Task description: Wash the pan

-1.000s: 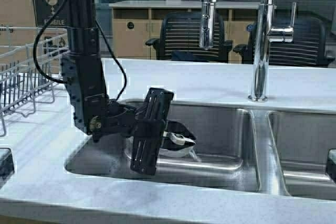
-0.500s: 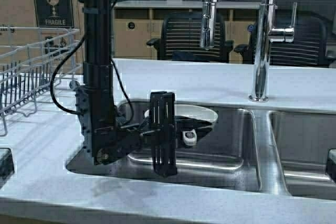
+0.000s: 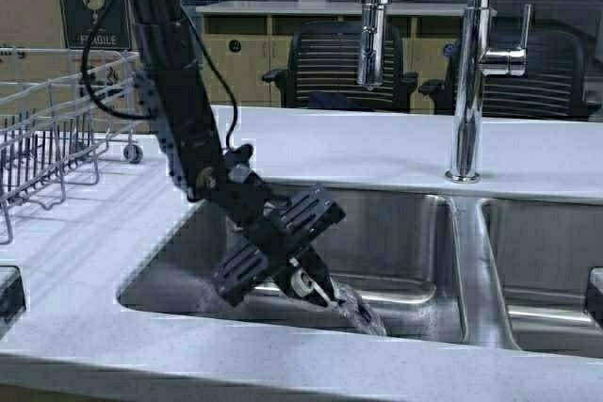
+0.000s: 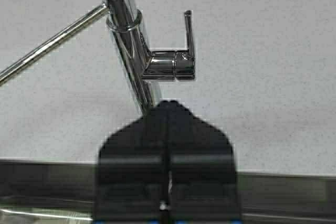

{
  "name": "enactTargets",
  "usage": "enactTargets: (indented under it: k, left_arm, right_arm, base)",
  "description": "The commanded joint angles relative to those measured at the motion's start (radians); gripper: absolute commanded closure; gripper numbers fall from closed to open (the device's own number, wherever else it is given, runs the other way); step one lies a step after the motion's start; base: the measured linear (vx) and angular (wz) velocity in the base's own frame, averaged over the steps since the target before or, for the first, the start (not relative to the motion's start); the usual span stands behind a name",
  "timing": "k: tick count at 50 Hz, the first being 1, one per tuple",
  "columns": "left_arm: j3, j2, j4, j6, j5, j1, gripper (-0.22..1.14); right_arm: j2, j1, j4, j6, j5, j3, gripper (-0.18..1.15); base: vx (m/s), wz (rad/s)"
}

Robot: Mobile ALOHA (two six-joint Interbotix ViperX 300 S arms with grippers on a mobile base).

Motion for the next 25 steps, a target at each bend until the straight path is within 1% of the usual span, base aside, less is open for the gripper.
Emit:
enactTargets:
  k: [1, 6, 10, 16, 25]
  left_arm:
    - [-0.138, -0.158, 0.040, 0.241, 0.403, 0.009, 0.89]
    - [-0.253, -0.187, 0.058, 0.462, 0.744, 0.011, 0.89]
    - [-0.316, -0.195, 0.087, 0.581, 0.916, 0.012, 0.89]
    - [-0.341, -0.236, 0.164, 0.601, 1.048, 0.011, 0.89]
    - [-0.333, -0.324, 0.262, 0.601, 1.144, 0.011, 0.89]
  right_arm:
    - [-0.015, 0.003, 0.002, 0.003, -0.023, -0.006, 0.92]
    - [-0.017, 0.003, 0.002, 0.006, -0.025, -0.006, 0.92]
    - [-0.018, 0.003, 0.002, 0.006, -0.029, -0.006, 0.92]
    - [-0.025, 0.003, 0.002, 0.006, -0.032, -0.006, 0.92]
    - [-0.037, 0.005, 0.002, 0.006, -0.034, -0.006, 0.92]
  base:
    - [0.00, 0.00]
    - [0.00, 0.00]
    - [0.00, 0.00]
    - [0.00, 0.00]
    - [0.00, 0.00]
